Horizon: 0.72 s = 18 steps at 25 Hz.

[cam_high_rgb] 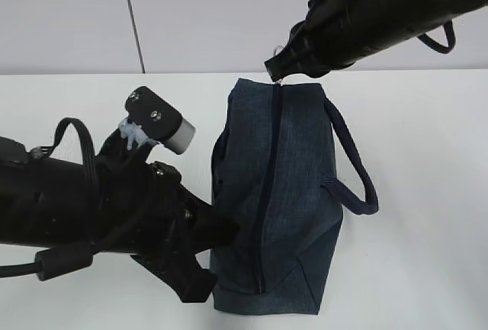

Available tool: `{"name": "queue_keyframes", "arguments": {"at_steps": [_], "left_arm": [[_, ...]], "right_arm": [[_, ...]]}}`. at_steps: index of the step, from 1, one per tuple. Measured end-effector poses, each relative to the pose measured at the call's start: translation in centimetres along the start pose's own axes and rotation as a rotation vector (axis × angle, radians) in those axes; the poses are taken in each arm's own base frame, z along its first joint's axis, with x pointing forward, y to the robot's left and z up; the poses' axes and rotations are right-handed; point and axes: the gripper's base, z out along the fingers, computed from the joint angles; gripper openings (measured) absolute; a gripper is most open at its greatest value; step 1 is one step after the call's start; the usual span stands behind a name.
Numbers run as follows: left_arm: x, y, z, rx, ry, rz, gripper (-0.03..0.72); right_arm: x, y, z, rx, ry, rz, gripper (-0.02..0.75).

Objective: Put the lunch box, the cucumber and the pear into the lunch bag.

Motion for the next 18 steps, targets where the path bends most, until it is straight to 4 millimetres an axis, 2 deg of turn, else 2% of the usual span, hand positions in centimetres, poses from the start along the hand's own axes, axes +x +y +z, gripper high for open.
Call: {"name": "queue_keyframes", "arguments": {"at_steps": [10,18], "left_arm": [[-0.1,-0.1,-0.9,-0.02,-0.019,-0.013,0.003],[0.7,-0.1,-1.0,-0.024,-0.004,-0.023,0.003]], "right_arm": [[-0.6,-2.5,2.3,-0.062,0.005,0.022,0.0],[0.5,-4.6,4.2,-0.049,0.05,0.018,0.0]]}}
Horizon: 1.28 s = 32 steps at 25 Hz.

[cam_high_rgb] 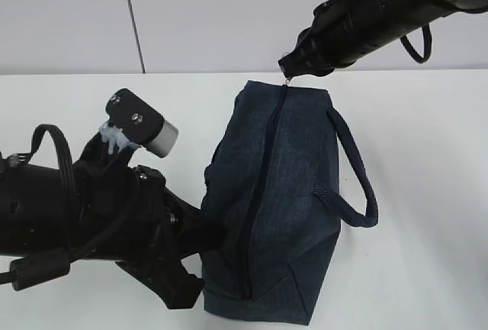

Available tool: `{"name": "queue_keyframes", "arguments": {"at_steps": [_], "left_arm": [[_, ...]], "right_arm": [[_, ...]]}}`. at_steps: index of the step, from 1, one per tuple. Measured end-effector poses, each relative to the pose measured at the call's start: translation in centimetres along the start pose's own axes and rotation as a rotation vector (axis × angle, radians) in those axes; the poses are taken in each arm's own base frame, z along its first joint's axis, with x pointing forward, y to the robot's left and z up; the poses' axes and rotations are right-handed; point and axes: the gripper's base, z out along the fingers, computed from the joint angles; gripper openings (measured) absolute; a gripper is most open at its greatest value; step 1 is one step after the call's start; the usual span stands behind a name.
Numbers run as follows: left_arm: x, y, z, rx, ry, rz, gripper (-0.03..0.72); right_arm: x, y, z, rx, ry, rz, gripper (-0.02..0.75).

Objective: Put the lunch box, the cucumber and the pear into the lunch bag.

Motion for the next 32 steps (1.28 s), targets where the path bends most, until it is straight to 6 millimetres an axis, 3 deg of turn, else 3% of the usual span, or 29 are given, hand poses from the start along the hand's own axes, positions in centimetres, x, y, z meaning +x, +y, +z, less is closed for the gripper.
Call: {"name": "queue_keyframes", "arguments": {"at_steps": [8,17,25,32], "left_arm": [[0.0,0.1,0.0,-0.013,-0.002,-0.025,0.003],[0.0,0.3,0.0,-0.028,-0.006,-0.05,0.003],[-0.3,0.4,-0.3,-0.044,-0.029,-0.074,0.003],[-2.1,0.5,-2.0,-0.109,-0.129,-0.06,0.026]], "right_arm": [[1.9,-3.3,1.9,-0.048,-0.01,0.1,0.0],[2.9,-5.6,4.2,-0.158,-0.061,0.141,0.0],[2.3,-6.1,3.7,-0.231,-0.07,0.11,0.0],[2.0,-6.3,3.5,-0.247,-0.099,0.081,0.0]]}}
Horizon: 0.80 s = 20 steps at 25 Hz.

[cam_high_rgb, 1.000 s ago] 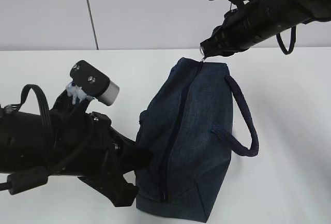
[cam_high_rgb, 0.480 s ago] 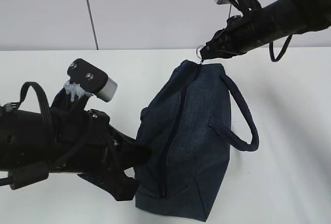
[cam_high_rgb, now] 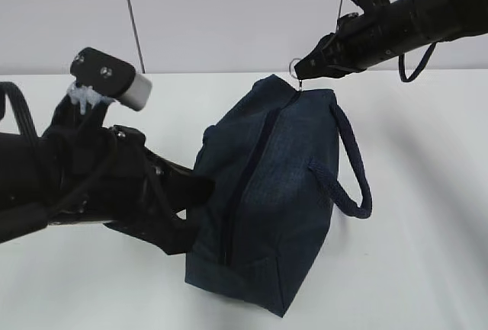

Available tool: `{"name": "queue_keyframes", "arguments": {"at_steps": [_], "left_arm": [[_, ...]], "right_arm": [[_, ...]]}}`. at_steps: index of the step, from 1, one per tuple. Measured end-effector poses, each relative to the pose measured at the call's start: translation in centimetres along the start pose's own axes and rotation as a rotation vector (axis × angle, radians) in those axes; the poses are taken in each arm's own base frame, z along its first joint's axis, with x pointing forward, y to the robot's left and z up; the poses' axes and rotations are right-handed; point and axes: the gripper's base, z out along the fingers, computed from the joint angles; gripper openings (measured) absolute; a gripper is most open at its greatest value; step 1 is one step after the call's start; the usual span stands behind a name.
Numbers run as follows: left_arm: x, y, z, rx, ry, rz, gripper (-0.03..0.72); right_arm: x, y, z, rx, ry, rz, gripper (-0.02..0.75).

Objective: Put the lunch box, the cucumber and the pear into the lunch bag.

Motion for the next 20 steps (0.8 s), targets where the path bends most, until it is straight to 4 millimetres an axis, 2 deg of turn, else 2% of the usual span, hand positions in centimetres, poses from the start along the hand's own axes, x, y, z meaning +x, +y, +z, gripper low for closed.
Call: {"name": "queue_keyframes", "arguments": {"at_steps": [3,5,15,20], "left_arm": [[-0.4,-0.1,-0.3,0.0,-0.018,0.003,0.074],[-0.4,-0.1,-0.3,0.007,-0.017,0.003,0.134],[-0.5,-0.2,-0.5,0.009,-0.024,0.012,0.545],[-1.8,0.4,-2.6,-0.105,-0.125,0.021,0.583]], "right_arm": [[-0.1,0.0,0.0,-0.003,-0.01,-0.004,0.0],[-0.1,0.0,0.0,-0.005,-0.013,-0.002,0.0],[-0.1,0.1,0.0,-0.022,-0.015,-0.002,0.0],[-0.2,0.2,0.0,-0.032,-0.024,-0.002,0.0]]}}
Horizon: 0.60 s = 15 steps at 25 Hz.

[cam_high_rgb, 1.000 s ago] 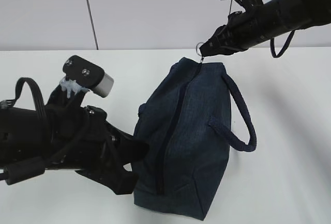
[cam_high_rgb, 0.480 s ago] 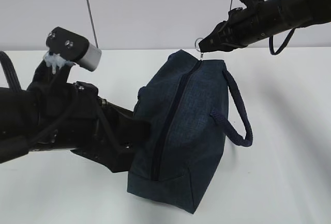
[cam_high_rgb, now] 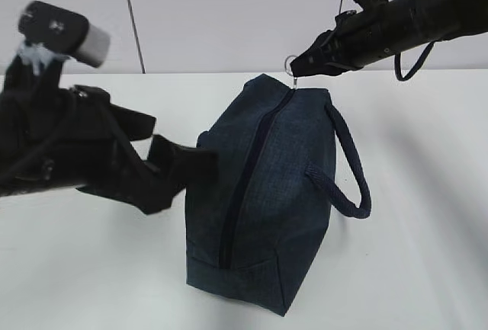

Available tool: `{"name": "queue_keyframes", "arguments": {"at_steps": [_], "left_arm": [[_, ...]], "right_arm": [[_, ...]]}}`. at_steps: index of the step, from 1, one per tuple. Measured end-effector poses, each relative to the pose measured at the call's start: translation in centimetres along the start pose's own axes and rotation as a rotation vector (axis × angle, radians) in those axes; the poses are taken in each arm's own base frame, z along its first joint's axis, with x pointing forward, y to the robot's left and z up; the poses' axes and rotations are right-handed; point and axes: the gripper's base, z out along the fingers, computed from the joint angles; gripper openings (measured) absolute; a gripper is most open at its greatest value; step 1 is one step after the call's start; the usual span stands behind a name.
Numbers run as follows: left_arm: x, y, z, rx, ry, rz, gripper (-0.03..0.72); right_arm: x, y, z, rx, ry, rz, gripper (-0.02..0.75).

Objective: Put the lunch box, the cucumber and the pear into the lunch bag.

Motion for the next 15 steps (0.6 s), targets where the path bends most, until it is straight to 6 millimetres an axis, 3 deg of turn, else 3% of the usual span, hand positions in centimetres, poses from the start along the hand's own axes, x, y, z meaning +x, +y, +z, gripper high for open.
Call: {"name": "queue_keyframes", "arguments": {"at_steps": [8,15], "left_arm": [[-4.2,0.8,-0.8,-0.126,-0.145,-0.017,0.585],[-7.1,1.0,1.5,-0.162,-0.177,-0.035,0.585]], "right_arm": [[0.0,0.1,0.0,-0.016,-0.001,0.0,0.0],[0.0,0.2,0.0,-0.023,-0.001,0.0,0.0]]}}
